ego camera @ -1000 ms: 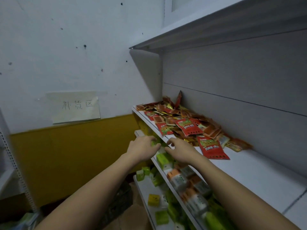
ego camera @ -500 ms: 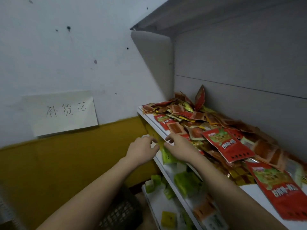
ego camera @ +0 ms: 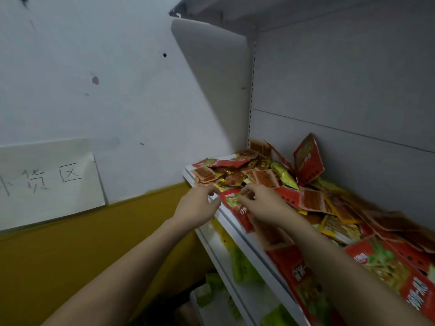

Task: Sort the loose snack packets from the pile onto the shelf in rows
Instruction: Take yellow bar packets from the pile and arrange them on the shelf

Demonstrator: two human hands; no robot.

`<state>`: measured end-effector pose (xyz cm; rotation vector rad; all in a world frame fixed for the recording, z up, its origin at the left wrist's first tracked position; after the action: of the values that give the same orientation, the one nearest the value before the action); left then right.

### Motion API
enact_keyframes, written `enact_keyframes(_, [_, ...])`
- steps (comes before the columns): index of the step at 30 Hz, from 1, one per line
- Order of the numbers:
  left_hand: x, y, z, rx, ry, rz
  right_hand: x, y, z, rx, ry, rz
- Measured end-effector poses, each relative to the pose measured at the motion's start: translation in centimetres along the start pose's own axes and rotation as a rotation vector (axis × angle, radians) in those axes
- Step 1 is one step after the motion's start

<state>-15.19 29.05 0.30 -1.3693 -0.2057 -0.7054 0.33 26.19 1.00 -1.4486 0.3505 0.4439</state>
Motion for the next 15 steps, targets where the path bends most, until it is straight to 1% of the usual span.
enact_keyframes(3, [-1.0, 1.4, 5.4, -0.025, 0.051, -0.050, 0.8, -0.2, 4.2, 0.024, 0.033, -0.039])
enact_keyframes(7, [-1.8, 2.4, 13.4, -0.026, 0.178, -0.165, 2.7, -1.8, 9.8, 0.151, 0.144, -0.026])
enact_keyframes(10, [-3.0, 2.4, 18.8, 0.009, 0.276, -0.210, 3.5, -2.1, 13.9, 0.195, 0.212, -0.063])
enact_keyframes(13, [-5.8, 3.1, 23.2, -0.048, 0.279, -0.257, 3.7, -1.9, 17.3, 0.216, 0.276, -0.050])
enact_keyframes(15, [-8.0, 3.4, 25.9, -0.077, 0.261, -0.245, 4.2, -1.8, 19.4, 0.240, 0.309, -0.055])
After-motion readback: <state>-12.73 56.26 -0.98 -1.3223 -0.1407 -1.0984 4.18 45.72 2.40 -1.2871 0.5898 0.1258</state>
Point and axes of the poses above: each hand's wrist, its own z-axis towards the middle knuckle, its own y-axis out of the palm, x = y × z, the point moved 10 cm from there along z, towards the middle knuckle, and after that the axes turned 4 degrees about -z, right-handed, at the moved point
